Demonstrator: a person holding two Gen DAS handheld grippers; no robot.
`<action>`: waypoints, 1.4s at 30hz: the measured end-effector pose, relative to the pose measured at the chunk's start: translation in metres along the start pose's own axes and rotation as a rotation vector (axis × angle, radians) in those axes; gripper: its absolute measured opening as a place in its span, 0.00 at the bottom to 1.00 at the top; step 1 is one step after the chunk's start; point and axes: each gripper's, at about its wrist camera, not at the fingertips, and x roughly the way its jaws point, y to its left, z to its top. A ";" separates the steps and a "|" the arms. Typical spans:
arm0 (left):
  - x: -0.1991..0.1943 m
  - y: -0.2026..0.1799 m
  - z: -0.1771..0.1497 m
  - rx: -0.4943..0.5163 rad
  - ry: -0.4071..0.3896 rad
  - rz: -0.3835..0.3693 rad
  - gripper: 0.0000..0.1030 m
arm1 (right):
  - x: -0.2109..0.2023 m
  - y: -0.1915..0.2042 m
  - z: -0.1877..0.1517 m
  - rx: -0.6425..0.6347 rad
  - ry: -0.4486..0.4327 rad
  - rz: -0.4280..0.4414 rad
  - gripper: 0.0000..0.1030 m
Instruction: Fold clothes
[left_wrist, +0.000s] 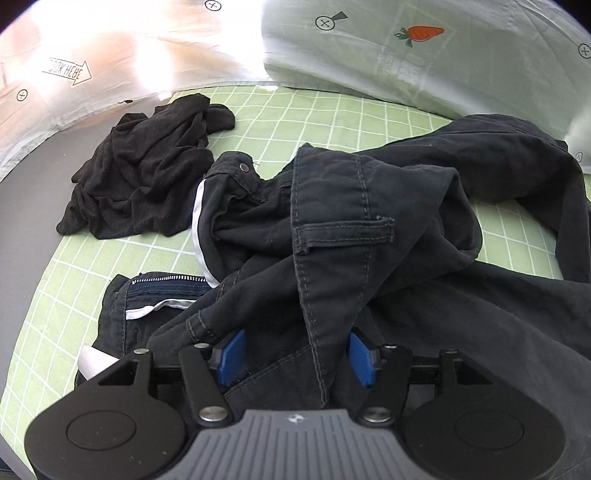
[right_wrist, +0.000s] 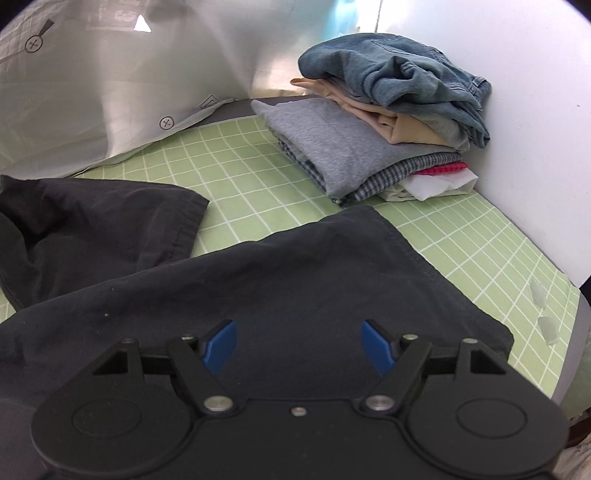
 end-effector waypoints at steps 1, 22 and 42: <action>-0.001 0.001 0.001 0.008 -0.016 0.009 0.55 | 0.000 0.003 -0.001 -0.007 0.005 0.008 0.73; -0.020 0.107 0.069 -0.385 -0.200 0.048 0.57 | -0.008 0.007 -0.009 0.028 0.032 0.045 0.76; -0.008 0.118 -0.076 -0.311 0.012 0.004 0.77 | -0.057 0.072 -0.059 -0.174 0.154 0.462 1.00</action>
